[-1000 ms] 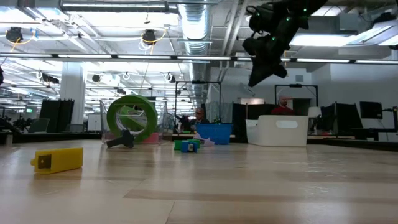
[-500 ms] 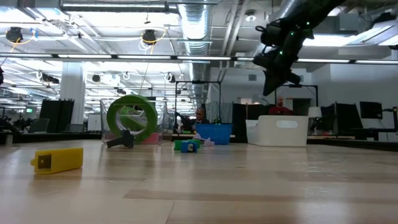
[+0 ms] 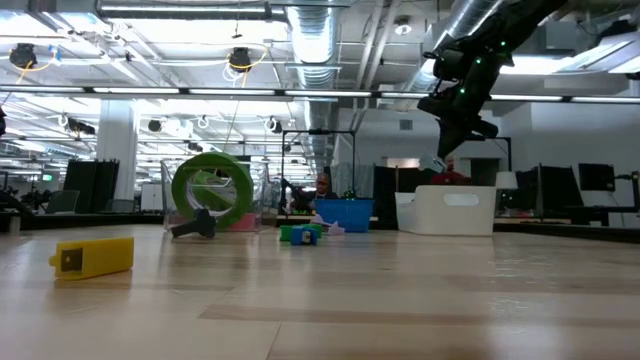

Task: Pick and place Stapler, Stapler remover, tape
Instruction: Put the gray stapler remover into the white bin, then put the purple stapler remover into the white bin

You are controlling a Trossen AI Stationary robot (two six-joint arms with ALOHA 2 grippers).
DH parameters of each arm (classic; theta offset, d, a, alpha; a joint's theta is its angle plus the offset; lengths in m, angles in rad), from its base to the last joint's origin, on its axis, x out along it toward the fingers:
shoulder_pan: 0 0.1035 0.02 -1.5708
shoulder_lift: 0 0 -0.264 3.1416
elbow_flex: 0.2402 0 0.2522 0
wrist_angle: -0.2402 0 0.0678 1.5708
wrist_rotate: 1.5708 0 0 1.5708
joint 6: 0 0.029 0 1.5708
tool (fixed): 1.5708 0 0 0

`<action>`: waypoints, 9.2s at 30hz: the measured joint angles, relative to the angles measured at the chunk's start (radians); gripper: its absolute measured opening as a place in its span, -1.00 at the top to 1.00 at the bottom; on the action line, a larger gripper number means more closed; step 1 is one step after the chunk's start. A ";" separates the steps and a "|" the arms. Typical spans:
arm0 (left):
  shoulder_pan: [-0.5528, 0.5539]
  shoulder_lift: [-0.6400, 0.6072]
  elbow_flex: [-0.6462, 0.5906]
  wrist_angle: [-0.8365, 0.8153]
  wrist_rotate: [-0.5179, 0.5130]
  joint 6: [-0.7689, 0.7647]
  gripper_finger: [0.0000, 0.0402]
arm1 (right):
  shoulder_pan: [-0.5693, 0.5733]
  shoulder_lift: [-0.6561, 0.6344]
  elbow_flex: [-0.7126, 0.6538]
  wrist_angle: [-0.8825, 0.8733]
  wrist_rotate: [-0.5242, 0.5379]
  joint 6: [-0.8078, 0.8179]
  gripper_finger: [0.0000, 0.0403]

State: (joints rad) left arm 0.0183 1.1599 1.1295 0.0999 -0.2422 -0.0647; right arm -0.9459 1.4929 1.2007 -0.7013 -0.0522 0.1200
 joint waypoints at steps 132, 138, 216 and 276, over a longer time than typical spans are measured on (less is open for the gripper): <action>0.000 0.000 0.000 0.014 0.000 0.000 -0.22 | 0.660 -0.001 0.268 -0.368 0.124 -0.620 -0.52; 0.000 0.000 0.000 0.014 0.000 0.000 -0.22 | 0.637 0.038 0.268 -0.282 0.072 -0.629 -0.52; 0.000 0.000 0.000 0.014 0.000 0.000 -0.22 | 0.665 0.597 0.558 -0.091 0.050 0.289 -0.52; 0.000 0.000 0.000 0.015 0.000 0.000 -0.22 | 0.655 0.696 0.558 -0.231 0.053 -0.026 -0.41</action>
State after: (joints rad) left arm 0.0185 1.1599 1.1294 0.1145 -0.2420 -0.0648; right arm -0.2909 2.1885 1.7585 -0.9320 0.0007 0.0935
